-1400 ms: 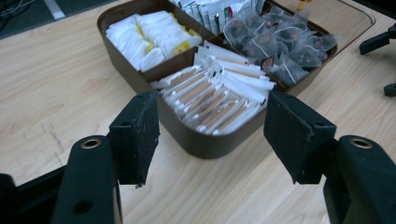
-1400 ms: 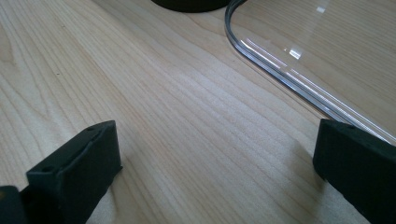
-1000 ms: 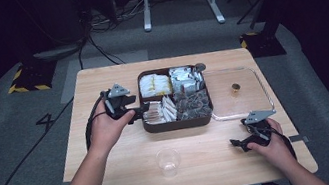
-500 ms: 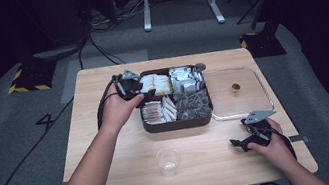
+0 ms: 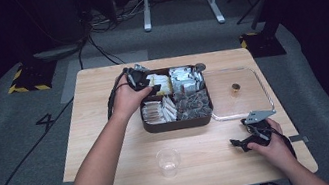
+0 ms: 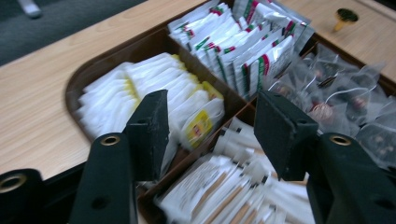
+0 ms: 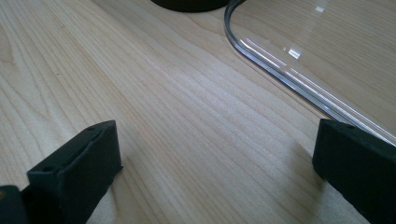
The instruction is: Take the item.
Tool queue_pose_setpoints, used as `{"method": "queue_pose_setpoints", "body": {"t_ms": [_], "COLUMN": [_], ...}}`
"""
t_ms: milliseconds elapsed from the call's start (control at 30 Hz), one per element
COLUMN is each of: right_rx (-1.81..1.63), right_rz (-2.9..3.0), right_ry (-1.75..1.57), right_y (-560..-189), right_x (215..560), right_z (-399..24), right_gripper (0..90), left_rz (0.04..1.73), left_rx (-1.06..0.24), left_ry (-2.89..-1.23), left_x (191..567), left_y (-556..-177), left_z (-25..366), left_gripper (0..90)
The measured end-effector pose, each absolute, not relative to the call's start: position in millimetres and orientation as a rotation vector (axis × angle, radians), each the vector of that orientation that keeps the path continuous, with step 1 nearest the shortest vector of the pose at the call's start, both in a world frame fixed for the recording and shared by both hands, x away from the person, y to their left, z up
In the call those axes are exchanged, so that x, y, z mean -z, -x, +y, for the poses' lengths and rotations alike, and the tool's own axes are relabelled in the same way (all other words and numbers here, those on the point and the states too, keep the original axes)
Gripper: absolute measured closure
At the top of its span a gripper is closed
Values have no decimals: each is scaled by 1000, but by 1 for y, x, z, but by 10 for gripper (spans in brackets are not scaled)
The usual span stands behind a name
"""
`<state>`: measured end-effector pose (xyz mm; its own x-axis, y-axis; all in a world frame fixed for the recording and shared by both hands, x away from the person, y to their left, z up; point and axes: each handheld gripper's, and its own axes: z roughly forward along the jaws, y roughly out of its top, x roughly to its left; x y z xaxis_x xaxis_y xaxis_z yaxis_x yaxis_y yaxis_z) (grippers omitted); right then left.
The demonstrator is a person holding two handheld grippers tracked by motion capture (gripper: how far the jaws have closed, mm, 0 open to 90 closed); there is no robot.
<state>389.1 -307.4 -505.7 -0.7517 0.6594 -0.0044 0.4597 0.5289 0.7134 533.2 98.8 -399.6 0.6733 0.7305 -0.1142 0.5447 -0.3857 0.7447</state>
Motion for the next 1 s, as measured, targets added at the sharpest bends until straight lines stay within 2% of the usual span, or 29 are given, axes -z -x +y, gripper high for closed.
{"method": "queue_pose_setpoints", "body": {"t_ms": [267,800,1000], "right_rx": [-1047,-1050,-1050], "right_rz": [2502,2508,2508], "right_ry": [-933,-922,-922], "right_y": [-389,-390,-390], "right_x": [506,506,506], "right_z": [-307,-308,-308], "right_gripper": [10,10,10], "left_rz": [1010,1051,1022], "left_rx": [-272,-192,-195], "left_ry": [-2140,-2219,-2251], "left_x": [418,441,444], "left_y": [-557,-577,-579], "left_z": [93,89,84], "left_gripper": [569,730,734]}}
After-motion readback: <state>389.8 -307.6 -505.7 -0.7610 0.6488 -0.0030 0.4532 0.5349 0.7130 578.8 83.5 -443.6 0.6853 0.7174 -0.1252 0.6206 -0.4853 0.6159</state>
